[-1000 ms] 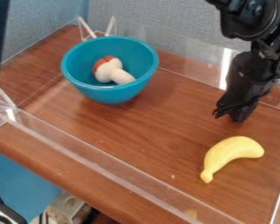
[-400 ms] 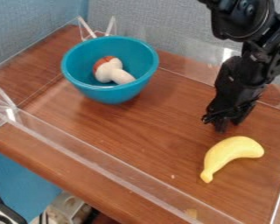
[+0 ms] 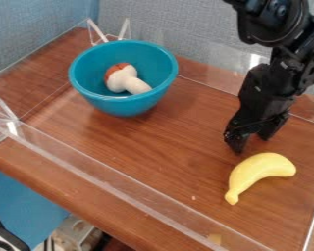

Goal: Put the yellow object in the blue bowl

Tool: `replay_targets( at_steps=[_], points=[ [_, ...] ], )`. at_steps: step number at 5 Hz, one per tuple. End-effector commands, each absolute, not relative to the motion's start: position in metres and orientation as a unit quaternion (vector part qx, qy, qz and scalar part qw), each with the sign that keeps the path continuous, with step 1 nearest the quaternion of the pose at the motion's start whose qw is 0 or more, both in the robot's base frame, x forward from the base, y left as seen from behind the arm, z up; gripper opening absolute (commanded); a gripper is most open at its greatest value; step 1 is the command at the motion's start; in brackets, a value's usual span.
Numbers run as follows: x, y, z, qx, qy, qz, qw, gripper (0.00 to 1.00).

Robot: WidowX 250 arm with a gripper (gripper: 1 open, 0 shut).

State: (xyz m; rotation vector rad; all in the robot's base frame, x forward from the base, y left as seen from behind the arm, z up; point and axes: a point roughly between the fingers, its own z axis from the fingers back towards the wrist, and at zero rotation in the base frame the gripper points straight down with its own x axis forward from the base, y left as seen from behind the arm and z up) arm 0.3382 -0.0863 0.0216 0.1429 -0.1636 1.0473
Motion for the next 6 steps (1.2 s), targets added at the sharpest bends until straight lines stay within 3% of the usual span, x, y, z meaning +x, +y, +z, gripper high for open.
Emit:
replay_targets(
  at_steps=[1, 6],
  points=[
    [0.333, -0.079, 0.024, 0.075, -0.074, 0.482, 0.870, 1.00],
    [0.307, -0.110, 0.025, 0.103, -0.060, 0.522, 0.845, 1.00]
  ],
)
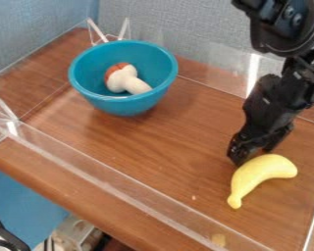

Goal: Put the yellow object in the blue bowl

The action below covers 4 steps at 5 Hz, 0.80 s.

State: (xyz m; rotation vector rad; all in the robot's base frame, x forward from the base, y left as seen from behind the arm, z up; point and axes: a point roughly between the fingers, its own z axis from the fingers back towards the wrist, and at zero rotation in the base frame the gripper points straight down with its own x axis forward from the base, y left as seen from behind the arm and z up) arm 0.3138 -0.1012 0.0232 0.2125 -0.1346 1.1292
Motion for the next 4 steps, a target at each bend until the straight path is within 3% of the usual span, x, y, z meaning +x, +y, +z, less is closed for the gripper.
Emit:
replay_targets(
  at_steps=[1, 2, 3, 4],
  points=[
    [0.3053, -0.1124, 0.0242, 0.105, -0.059, 0.518, 0.847, 0.00],
    [0.3040, -0.1117, 0.0269, 0.103, -0.059, 0.513, 0.850, 0.00],
    [0.3022, -0.1128, 0.0268, 0.105, -0.058, 0.505, 0.855, 1.00],
    [0.3003, -0.1120, 0.0265, 0.105, -0.059, 0.495, 0.860, 0.00]
  ],
)
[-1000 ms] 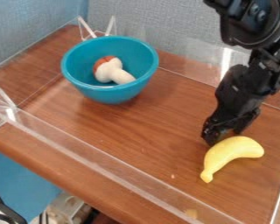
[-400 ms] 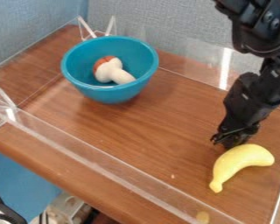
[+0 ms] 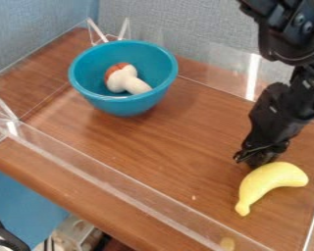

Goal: Put the yellow object in the blue bowl

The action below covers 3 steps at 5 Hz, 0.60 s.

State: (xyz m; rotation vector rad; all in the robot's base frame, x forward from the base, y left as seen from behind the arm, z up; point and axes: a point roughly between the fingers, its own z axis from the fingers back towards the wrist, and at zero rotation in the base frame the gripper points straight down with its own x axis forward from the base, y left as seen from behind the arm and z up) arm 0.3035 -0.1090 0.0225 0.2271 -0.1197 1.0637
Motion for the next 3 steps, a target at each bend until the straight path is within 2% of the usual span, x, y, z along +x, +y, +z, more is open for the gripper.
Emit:
replay_targets(
  at_steps=[1, 3],
  points=[
    [0.294, -0.107, 0.037, 0.104, -0.061, 0.474, 0.872, 0.00],
    [0.289, -0.094, 0.100, 0.072, -0.069, 0.391, 0.915, 0.00]
  ],
)
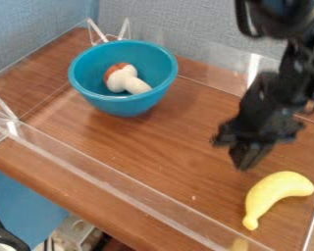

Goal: Put the yellow object in the blue bowl

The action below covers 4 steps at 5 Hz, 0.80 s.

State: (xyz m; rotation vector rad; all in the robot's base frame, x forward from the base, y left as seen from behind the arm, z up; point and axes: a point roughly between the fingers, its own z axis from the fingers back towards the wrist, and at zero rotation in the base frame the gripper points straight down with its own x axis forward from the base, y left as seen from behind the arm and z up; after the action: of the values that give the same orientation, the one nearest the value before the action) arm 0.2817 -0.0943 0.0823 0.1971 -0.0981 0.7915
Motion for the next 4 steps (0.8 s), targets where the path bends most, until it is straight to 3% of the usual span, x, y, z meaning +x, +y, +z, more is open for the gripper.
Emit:
replay_targets(
  at_steps=[1, 2, 3, 4],
  points=[
    [0.291, -0.103, 0.120, 0.060, -0.073, 0.325, 0.941, 0.00],
    [0.288, -0.115, 0.125, 0.052, -0.073, 0.277, 0.957, 0.00],
    [0.290, -0.125, 0.114, 0.052, -0.068, 0.235, 0.968, 0.00],
    [0.287, -0.138, 0.099, 0.051, -0.064, 0.178, 0.981, 1.00]
  ],
)
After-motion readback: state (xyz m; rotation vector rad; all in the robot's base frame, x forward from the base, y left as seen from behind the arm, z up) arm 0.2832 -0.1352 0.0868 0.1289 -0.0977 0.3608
